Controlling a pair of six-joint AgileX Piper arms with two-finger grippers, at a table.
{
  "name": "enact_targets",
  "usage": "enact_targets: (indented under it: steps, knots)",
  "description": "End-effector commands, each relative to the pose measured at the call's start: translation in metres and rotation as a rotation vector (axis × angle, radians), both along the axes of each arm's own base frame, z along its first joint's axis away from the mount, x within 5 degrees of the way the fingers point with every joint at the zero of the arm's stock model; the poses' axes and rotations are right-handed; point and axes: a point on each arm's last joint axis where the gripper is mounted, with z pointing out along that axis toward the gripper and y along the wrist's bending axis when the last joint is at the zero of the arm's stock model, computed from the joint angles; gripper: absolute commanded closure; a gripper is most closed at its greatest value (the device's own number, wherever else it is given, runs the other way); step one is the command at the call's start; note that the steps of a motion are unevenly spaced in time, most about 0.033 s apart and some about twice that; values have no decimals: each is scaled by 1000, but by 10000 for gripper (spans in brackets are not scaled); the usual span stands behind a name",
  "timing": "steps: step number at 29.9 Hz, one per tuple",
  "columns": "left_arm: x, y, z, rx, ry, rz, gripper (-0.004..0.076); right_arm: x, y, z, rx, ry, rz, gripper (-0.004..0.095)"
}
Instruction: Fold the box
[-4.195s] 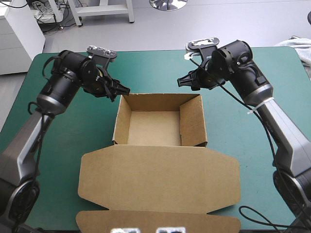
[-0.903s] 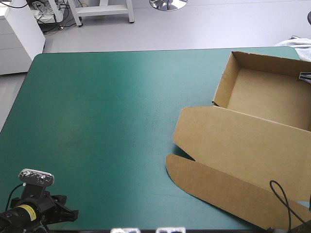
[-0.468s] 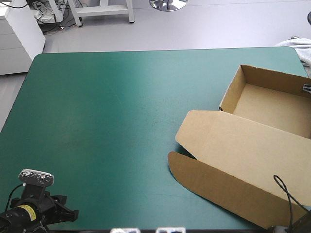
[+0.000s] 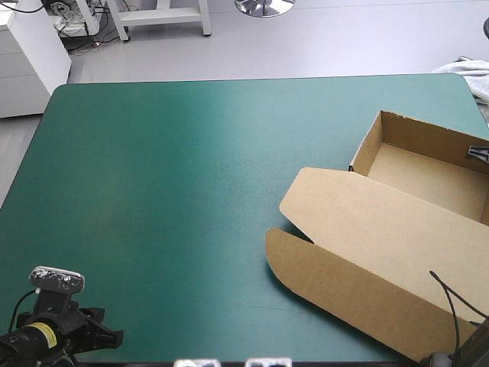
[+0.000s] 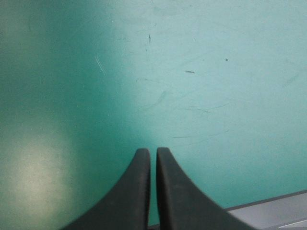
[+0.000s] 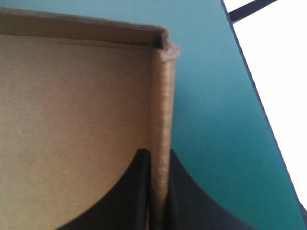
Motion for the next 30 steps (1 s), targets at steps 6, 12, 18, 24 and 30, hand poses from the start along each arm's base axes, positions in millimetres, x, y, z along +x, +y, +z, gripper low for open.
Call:
enact_targets:
  steps: [6,12,18,24,30]
  knots:
    - [3,-2,9,-27,-51,2,703,-13,-8,27,-135,-3,9,660]
    - [4,-1,9,-19,-54,4,703,-12,-8,32,-137,-11,5,449]
    - [3,0,8,-10,-49,6,703,-19,-4,65,-171,-92,-3,443]
    - [3,0,9,-11,-51,6,703,-41,6,103,-214,-188,-5,444]
    - [4,-1,10,-15,-68,1,703,-67,22,139,-210,-307,-4,471]
